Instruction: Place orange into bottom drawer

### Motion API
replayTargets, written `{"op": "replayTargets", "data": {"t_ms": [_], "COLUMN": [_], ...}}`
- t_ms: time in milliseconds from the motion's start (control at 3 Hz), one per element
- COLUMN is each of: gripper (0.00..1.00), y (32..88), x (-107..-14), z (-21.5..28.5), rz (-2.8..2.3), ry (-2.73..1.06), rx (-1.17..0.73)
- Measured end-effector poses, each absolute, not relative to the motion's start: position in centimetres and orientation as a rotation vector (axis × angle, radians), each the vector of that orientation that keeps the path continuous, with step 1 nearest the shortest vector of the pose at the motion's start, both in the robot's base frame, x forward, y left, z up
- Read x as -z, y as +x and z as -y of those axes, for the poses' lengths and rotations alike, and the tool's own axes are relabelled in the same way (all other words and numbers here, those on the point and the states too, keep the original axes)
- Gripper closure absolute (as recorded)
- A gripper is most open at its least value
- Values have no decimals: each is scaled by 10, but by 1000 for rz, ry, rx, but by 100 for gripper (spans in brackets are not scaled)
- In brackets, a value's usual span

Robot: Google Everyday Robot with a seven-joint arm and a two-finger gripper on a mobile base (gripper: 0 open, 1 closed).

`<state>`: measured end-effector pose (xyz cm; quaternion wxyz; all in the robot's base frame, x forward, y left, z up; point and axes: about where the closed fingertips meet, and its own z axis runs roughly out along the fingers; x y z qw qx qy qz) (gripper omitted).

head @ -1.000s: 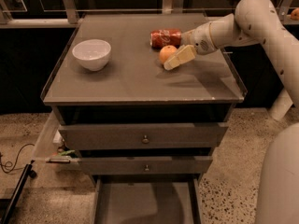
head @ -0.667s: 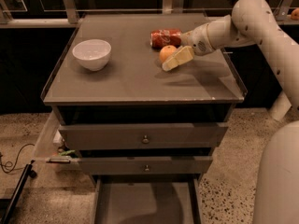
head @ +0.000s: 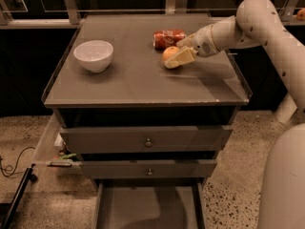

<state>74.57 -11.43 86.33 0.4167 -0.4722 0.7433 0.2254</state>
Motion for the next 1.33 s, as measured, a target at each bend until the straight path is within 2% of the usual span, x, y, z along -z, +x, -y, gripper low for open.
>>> {"op": "replayTargets", "data": {"t_ms": [667, 1000, 1333], "gripper": [80, 99, 100], "y": [746, 746, 753], "x": [-863, -863, -868], "z": [114, 114, 101], "rz": [-1866, -1866, -1866], "ry": [-1185, -1186, -1232], "rx": [-566, -566, -541]}}
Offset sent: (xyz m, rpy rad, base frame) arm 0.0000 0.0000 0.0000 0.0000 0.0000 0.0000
